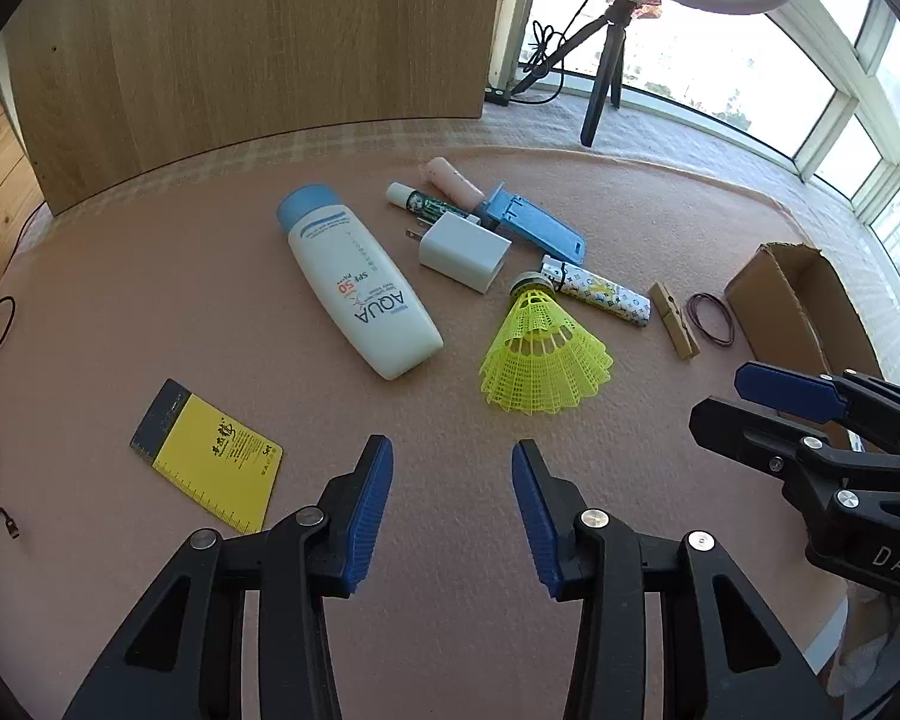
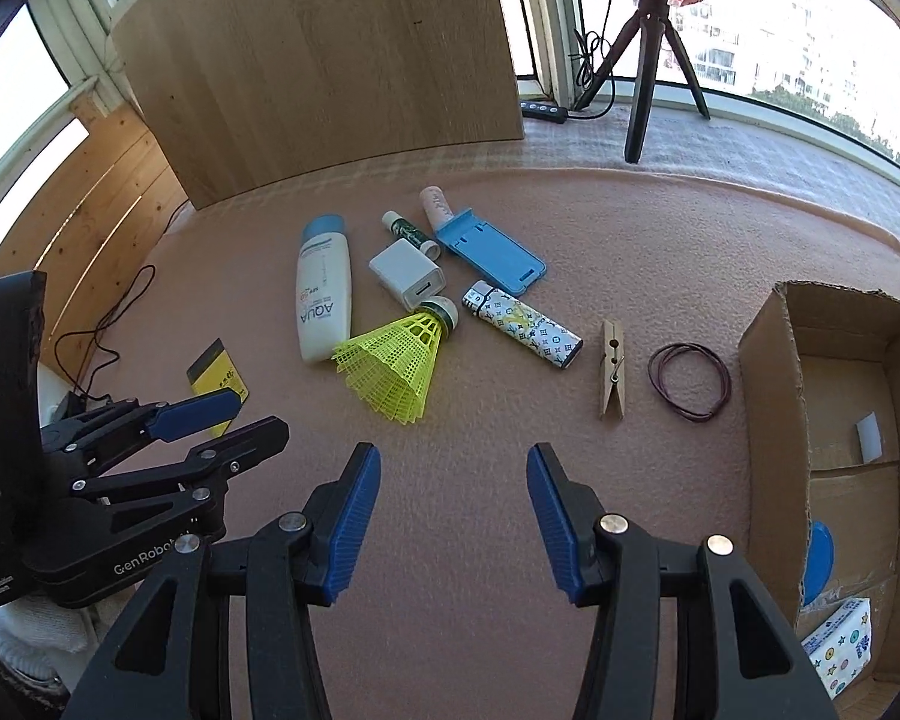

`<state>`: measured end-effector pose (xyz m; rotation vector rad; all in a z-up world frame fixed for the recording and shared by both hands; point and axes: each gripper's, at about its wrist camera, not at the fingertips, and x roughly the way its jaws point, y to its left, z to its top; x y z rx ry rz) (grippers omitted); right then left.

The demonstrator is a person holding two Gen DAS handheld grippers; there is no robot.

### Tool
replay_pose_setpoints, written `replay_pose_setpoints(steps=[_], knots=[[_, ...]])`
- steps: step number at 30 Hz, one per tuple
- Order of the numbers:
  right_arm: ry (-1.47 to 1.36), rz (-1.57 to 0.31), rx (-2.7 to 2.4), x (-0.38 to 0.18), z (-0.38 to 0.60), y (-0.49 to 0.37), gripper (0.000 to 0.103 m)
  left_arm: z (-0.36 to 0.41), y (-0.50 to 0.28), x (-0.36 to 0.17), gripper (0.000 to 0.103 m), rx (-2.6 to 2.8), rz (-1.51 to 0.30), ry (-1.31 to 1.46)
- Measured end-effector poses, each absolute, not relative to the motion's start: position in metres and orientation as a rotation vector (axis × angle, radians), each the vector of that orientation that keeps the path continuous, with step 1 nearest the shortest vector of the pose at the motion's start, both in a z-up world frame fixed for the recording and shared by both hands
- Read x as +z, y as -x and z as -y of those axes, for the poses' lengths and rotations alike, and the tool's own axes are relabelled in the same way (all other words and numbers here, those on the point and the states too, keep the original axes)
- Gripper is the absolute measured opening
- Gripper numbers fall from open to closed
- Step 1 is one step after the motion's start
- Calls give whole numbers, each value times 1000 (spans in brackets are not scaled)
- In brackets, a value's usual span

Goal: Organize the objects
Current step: 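Withdraw both tools and move the right tool toward the yellow shuttlecock, then close the right tool on the shuttlecock's cork and lift it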

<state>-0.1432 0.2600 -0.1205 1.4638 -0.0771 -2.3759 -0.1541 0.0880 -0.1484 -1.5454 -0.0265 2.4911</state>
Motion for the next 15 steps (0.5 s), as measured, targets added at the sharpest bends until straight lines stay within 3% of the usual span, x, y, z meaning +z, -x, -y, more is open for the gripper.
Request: replay_pose_setpoints(steps=[7,15], knots=[[-1485,20,-2358,-134,-231,167,46,-88,167,-162,42,2460,24,1562],[-1533,8,-2341,-154,-221,189,25,-90,174,-172,42,2419,18,1557]])
